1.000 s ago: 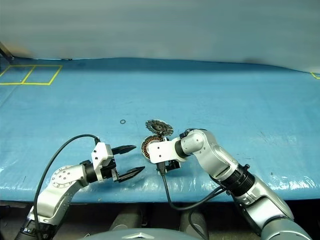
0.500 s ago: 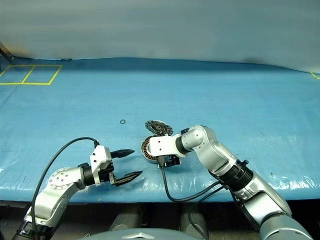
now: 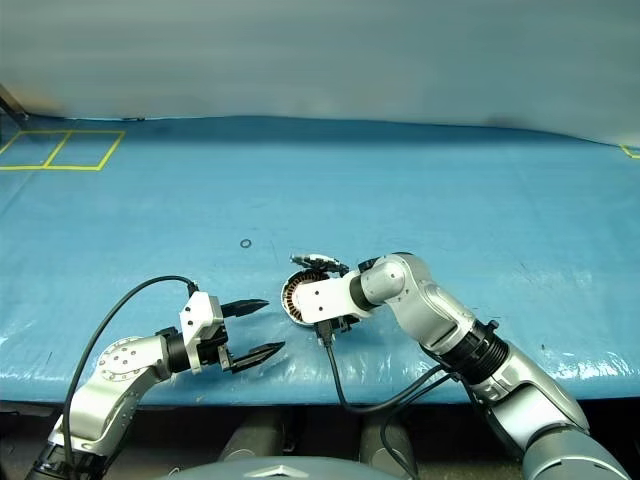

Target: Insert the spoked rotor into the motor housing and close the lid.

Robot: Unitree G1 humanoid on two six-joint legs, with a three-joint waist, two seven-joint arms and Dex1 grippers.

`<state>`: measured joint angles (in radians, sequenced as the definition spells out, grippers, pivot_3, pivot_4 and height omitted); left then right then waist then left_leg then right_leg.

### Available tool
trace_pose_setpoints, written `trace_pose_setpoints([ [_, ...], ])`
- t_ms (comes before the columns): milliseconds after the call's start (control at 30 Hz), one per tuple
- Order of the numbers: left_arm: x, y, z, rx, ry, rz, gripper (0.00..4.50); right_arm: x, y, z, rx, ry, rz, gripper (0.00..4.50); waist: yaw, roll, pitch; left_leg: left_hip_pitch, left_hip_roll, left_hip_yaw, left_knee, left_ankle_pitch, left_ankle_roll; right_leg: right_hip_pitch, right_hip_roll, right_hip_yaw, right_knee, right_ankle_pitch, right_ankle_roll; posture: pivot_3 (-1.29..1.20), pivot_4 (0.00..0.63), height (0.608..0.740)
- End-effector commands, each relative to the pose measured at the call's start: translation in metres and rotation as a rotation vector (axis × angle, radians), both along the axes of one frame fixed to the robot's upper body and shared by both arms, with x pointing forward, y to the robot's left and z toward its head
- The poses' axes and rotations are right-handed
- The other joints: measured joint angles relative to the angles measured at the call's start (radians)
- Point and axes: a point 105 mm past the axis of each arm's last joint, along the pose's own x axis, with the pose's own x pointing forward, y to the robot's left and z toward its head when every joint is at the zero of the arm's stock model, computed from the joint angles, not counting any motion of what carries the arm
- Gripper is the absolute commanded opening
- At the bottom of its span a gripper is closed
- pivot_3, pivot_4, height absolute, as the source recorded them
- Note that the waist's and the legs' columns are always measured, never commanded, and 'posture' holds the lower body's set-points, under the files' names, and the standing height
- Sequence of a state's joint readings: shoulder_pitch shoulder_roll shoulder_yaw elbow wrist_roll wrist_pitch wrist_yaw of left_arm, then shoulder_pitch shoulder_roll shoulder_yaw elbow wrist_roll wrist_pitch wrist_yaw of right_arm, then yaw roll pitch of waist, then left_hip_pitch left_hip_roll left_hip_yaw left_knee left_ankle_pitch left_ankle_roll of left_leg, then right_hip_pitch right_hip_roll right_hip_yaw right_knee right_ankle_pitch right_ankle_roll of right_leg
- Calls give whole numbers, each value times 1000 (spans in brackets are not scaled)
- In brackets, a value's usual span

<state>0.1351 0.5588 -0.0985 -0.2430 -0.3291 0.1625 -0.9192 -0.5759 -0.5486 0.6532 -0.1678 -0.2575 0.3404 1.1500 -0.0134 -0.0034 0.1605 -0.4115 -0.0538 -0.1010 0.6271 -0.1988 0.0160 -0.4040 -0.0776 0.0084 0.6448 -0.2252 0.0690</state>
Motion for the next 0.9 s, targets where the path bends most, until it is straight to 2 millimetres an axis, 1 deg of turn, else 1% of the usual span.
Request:
trace_pose_setpoints([
  [33, -1, -7, 10, -12, -37, -24, 4500, 11, -3, 1, -44, -73, -4, 1949, 0, 0, 0, 0, 0, 0, 0, 0, 0, 0, 0, 0, 0, 0, 0, 0, 150, 740],
  [133, -1, -8, 10, -14, -36, -28, 4500, 13, -2, 5, -46, -83, 10, 1949, 0, 0, 0, 0, 1, 0, 0, 1, -1, 0, 0, 0, 0, 1, 0, 0, 150, 740],
  [300, -2, -11, 11, -17, -36, -33, 4500, 26, -11, 7, -105, -110, 19, 1949, 0, 0, 0, 0, 1, 0, 0, 2, -1, 0, 0, 0, 0, 1, 0, 0, 150, 740],
  [433, -1, -13, 12, -17, -37, -33, 4500, 25, -18, 3, -180, -142, 115, 1949, 2, 0, 0, 0, 1, 0, 0, 2, -1, 0, 1, 0, 0, 2, -1, 0, 150, 740],
  [500, -1, -13, 11, -17, -36, -31, 4500, 19, -18, 1, -205, -135, 166, 1949, 2, 0, 0, 0, 0, 0, 0, 2, -1, 0, 0, 0, 0, 1, -1, 0, 150, 740],
  [567, -1, -13, 11, -18, -36, -30, 4500, 17, -18, -1, -214, -132, 188, 1949, 2, 0, 0, 0, 0, 0, 0, 2, -1, 0, 0, 0, 0, 2, -1, 0, 150, 740],
  [767, -3, -15, 11, -20, -33, -27, 4500, 21, -16, 0, -204, -160, 193, 1949, 2, 0, 0, 0, 0, 0, 0, 2, -1, 0, 0, 0, 0, 1, -1, 0, 150, 740],
  [833, -3, -14, 10, -17, -34, -25, 4500, 22, -14, 4, -186, -178, 190, 2600, 2, 0, 0, 0, 1, 0, 0, 2, -1, 0, 1, 0, 0, 1, -1, 0, 150, 740],
  [867, -3, -14, 10, -16, -34, -24, 4500, 22, -13, 8, -172, -181, 184, 2732, 2, 0, 0, 0, 1, 0, 0, 2, -1, 0, 1, 0, 0, 1, -1, 0, 150, 740],
  [900, -3, -13, 10, -17, -34, -23, 4500, 22, -11, 11, -156, -183, 181, 2732, 2, 0, 0, 0, 1, 0, 0, 2, -1, 0, 1, 0, 0, 1, -1, 0, 150, 740],
])
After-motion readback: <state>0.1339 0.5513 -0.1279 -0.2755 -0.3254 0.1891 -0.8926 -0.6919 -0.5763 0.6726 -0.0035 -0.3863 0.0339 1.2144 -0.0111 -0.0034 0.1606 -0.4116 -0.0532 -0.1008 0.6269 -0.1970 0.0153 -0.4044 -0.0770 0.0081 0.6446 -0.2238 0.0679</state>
